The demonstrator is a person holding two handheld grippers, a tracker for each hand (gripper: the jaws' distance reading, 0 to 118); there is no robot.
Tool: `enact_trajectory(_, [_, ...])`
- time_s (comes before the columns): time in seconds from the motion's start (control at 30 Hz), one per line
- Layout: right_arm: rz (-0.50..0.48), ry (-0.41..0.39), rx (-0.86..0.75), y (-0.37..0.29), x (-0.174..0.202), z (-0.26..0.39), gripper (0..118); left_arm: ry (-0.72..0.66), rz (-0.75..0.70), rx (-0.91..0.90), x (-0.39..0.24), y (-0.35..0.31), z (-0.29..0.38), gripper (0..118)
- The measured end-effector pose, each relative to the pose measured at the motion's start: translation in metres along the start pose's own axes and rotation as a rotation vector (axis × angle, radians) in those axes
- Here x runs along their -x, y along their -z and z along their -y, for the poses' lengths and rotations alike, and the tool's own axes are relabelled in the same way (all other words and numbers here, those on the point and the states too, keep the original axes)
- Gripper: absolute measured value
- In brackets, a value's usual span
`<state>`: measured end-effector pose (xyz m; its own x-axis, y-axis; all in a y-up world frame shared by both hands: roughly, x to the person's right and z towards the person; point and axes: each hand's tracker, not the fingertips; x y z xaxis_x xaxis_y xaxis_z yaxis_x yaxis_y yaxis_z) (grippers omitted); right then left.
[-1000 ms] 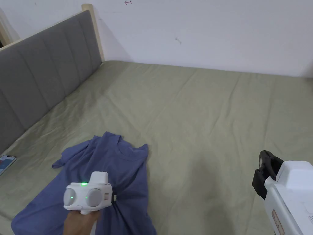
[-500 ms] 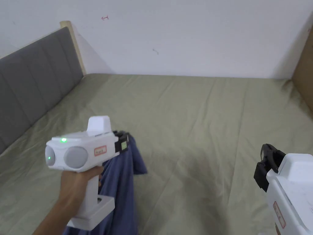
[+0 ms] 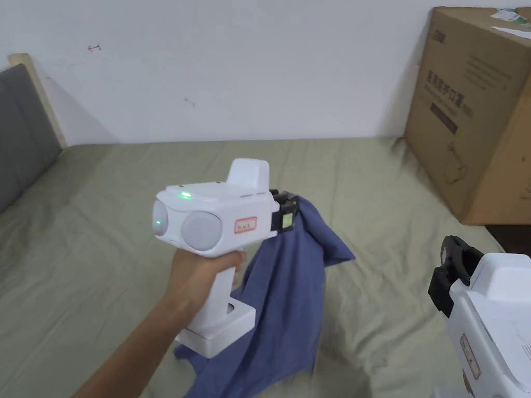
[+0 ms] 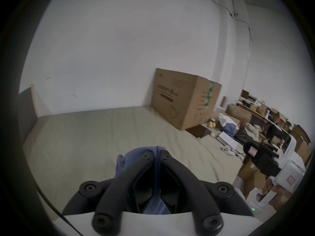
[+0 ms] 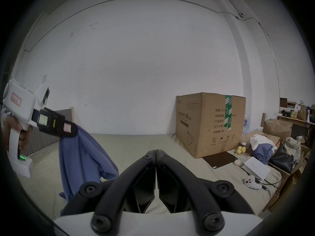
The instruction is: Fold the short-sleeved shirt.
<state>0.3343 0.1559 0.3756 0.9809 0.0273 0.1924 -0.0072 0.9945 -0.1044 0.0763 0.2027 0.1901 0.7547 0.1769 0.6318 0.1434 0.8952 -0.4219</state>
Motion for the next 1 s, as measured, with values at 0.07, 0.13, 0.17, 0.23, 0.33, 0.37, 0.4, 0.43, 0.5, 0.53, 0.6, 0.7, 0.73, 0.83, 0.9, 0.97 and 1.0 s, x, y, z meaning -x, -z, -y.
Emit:
enact_trajectory(0.07, [0.024,0.001,0.004,-0.003,-0.008,0.002,0,0.015,0.012,0.045,-0.015,0.02,0.018,2])
enact_trajectory(0.13, [0.039,0.003,0.013,-0.006,-0.015,0.004,0,0.022,0.051,0.117,-0.026,0.034,0.039,2])
enact_trajectory(0.17, [0.046,0.002,0.016,-0.006,-0.017,0.005,0,0.019,0.061,0.153,-0.028,0.042,0.052,2])
enact_trajectory(0.23, [0.053,0.0,0.024,-0.006,-0.021,0.008,0,0.034,0.054,0.228,-0.031,0.056,0.081,2])
enact_trajectory(0.33, [0.057,0.0,0.037,-0.005,-0.022,0.013,0,0.04,0.063,0.342,-0.025,0.074,0.125,2])
enact_trajectory(0.37, [0.055,0.001,0.043,-0.003,-0.022,0.014,0,0.05,0.054,0.388,-0.024,0.08,0.14,2])
enact_trajectory(0.4, [0.053,0.001,0.047,-0.002,-0.021,0.015,0,0.062,0.037,0.416,-0.022,0.082,0.152,2])
enact_trajectory(0.43, [0.05,0.001,0.053,-0.001,-0.02,0.017,0,0.081,0.018,0.455,-0.019,0.088,0.166,2])
enact_trajectory(0.5, [0.042,0.0,0.062,0.001,-0.018,0.018,0,0.094,-0.03,0.527,-0.014,0.099,0.188,2])
enact_trajectory(0.53, [0.037,-0.001,0.065,0.002,-0.016,0.019,0,0.106,-0.039,0.567,-0.009,0.104,0.201,2])
enact_trajectory(0.6, [0.032,-0.002,0.069,0.002,-0.013,0.019,0,0.112,-0.083,0.619,-0.004,0.113,0.218,2])
enact_trajectory(0.7, [0.026,-0.001,0.075,0.002,-0.01,0.019,0,0.096,-0.098,0.615,-0.006,0.108,0.224,3])
enact_trajectory(0.73, [0.026,-0.002,0.075,0.002,-0.009,0.019,0,0.081,-0.101,0.597,-0.008,0.105,0.221,7])
enact_trajectory(0.83, [0.024,-0.008,0.075,0.002,-0.007,0.017,0,0.067,-0.115,0.53,-0.02,0.086,0.2,20])
enact_trajectory(0.9, [0.021,-0.007,0.069,0.001,-0.006,0.014,0,0.042,-0.137,0.467,-0.022,0.073,0.187,60])
enact_trajectory(0.97, [0.018,-0.003,0.063,0.0,-0.003,0.01,0,-0.002,-0.157,0.382,-0.021,0.056,0.169,107])
enact_trajectory(1.0, [0.016,-0.001,0.059,0.0,-0.002,0.008,0,-0.014,-0.159,0.322,-0.021,0.046,0.159,117])
